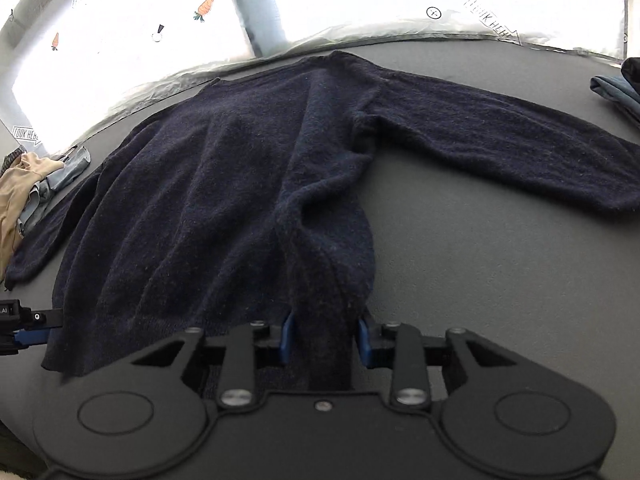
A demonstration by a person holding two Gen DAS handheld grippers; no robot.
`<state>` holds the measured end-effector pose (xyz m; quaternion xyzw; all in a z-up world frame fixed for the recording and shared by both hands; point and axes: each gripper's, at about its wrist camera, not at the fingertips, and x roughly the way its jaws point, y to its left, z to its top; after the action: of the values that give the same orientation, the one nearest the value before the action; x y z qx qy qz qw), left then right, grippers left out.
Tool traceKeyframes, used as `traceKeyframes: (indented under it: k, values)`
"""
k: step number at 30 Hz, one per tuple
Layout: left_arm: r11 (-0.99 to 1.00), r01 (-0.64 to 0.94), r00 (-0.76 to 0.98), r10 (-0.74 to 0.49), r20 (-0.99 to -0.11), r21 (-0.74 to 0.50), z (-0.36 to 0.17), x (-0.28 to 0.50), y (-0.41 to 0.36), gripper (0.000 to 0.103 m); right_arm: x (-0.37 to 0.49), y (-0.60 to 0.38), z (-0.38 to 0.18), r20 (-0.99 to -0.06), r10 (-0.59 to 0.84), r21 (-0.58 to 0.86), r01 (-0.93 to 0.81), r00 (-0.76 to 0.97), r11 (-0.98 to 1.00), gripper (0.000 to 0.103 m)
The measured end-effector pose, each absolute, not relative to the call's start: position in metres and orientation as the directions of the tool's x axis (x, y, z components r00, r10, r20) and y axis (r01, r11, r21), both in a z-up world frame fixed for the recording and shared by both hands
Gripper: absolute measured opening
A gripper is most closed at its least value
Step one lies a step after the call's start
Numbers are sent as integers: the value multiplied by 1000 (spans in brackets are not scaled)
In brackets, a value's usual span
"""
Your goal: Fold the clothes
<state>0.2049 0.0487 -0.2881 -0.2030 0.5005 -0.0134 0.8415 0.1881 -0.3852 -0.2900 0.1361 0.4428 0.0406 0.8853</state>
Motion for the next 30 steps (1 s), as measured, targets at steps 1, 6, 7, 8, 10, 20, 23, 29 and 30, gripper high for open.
traceKeyframes:
  k: [1,6,7,8,10,20,23,29,30]
  values:
    - [918,-174,502,-228,-835,-355,-290,204,47,30,188,-389,-291,-766,214,317,66,606,946,14]
    - [904,-208,566,-201,-800,-374,-274,198,56,9,170,-420,-288,-584,453,705,145,673,694,9]
    - [898,-212,600,-193,-776,-386,-261,193,63,9,163,-430,-291,-494,505,805,155,708,572,9]
    - [891,-215,633,-184,-752,-399,-248,188,69,9,157,-440,-293,-397,541,886,157,742,436,9]
    - [885,-206,684,-176,-708,-418,-222,180,81,9,145,-456,-302,-282,553,955,175,784,239,9]
    - [951,-224,511,-71,-857,-212,-263,175,73,13,134,-442,-308,-743,346,606,357,572,711,49]
    - [943,-237,519,-81,-851,-235,-263,164,75,23,133,-432,-286,-757,239,491,288,608,822,51]
    - [956,-232,501,-42,-865,-180,-265,161,69,29,147,-420,-277,-705,233,469,195,670,861,53]
    - [960,-223,503,-36,-864,-170,-264,160,67,31,151,-416,-276,-695,224,458,180,684,871,53]
